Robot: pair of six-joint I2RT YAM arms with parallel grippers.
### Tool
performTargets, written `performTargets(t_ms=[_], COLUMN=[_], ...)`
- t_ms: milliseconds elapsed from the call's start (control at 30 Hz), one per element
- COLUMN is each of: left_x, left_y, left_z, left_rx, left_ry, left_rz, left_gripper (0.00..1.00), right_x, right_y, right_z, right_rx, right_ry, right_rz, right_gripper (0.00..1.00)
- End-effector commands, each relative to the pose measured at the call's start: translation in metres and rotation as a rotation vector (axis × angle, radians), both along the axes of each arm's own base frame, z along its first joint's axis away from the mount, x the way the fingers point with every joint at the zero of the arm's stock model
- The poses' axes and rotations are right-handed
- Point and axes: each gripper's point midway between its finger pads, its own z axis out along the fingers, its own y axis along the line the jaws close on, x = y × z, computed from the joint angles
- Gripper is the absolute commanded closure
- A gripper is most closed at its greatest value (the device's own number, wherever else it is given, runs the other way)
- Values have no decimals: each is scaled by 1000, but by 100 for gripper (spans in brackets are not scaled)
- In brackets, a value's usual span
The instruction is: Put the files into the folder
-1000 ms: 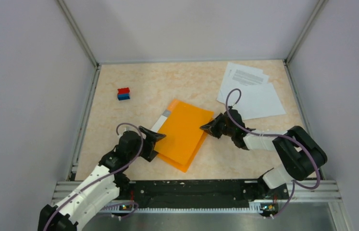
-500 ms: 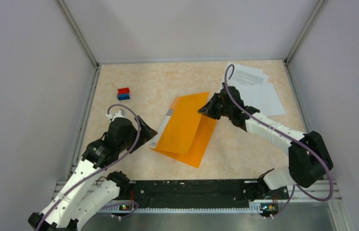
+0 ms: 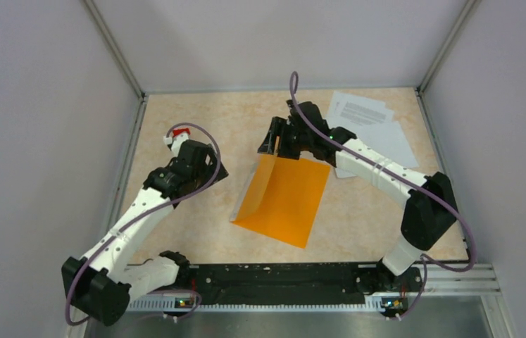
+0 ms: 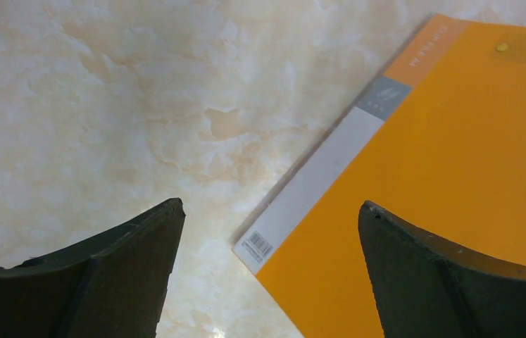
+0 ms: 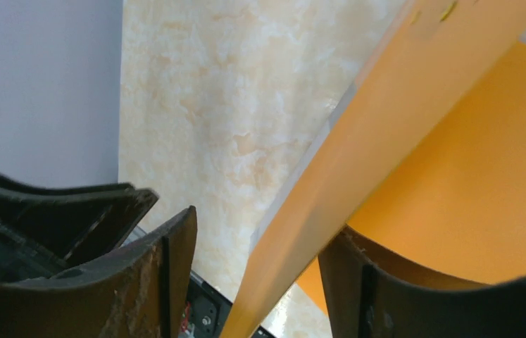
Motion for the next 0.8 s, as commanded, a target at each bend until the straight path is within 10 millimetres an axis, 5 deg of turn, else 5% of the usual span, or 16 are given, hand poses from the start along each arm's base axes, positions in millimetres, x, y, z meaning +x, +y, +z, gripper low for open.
performTargets(t_ms=[0, 167, 267, 333, 433, 567, 667, 767], left_x=[23, 15, 6, 4, 1, -9, -6, 9], left_y=[2, 9, 29, 62, 110, 142, 144, 128], left_z=[-20, -67, -68, -44, 22, 93, 121, 121], left_rx=[-12, -52, 11, 135, 302, 386, 364, 312], left_ry=[12, 109, 107, 57, -66, -213, -301, -294], left_rz=[14, 52, 106, 174, 294, 426, 442, 381], left_gripper=[1, 1, 1, 1, 1, 1, 1, 1], right_x=[5, 15, 25, 31, 39, 46, 42, 34], right_y=[42, 74, 92, 104, 126, 154, 175, 192], right_z=[41, 57, 66, 66, 50, 24, 2, -26], right_rx=[91, 143, 161, 170, 191, 213, 210, 169], right_ry=[-83, -117, -145, -162, -162, -182, -185, -172], right_rz=[46, 50, 50, 48, 50, 37, 48, 76], right_gripper=[35, 29, 24, 22, 20, 15, 12, 11])
